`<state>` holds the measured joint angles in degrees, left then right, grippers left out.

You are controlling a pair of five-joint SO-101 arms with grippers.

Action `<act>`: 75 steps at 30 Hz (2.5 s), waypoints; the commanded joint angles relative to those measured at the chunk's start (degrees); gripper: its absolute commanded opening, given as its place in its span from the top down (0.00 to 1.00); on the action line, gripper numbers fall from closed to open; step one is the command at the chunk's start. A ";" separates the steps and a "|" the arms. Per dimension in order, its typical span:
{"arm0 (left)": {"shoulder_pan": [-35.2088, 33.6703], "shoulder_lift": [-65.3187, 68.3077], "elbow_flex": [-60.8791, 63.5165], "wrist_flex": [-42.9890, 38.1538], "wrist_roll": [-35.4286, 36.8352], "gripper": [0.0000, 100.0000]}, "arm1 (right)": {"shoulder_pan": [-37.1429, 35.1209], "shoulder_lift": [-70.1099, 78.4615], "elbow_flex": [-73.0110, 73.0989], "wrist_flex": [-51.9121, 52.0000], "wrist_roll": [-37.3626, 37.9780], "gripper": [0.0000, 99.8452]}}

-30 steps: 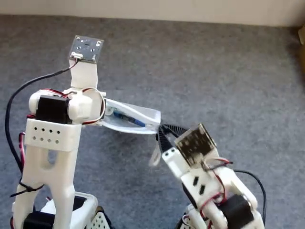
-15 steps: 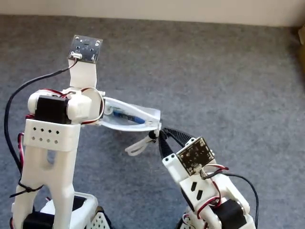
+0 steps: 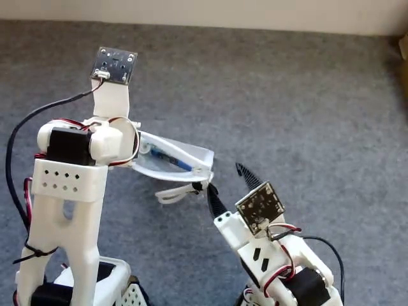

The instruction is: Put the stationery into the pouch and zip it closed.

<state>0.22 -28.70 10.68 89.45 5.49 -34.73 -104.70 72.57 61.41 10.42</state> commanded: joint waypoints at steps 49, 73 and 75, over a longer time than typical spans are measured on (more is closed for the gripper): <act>-1.19 -0.13 0.13 -1.23 0.62 0.99 | 2.59 -0.57 13.76 -19.82 -0.44 0.83; -1.19 -0.04 0.13 -1.23 0.62 0.99 | -0.22 -0.57 7.16 -12.53 -0.26 0.86; -1.19 -0.04 0.13 -1.23 0.62 0.99 | 0.75 -0.57 7.16 -12.53 -0.26 0.86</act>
<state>0.22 -28.70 10.68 89.27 5.49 -35.34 -104.70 83.30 50.59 10.33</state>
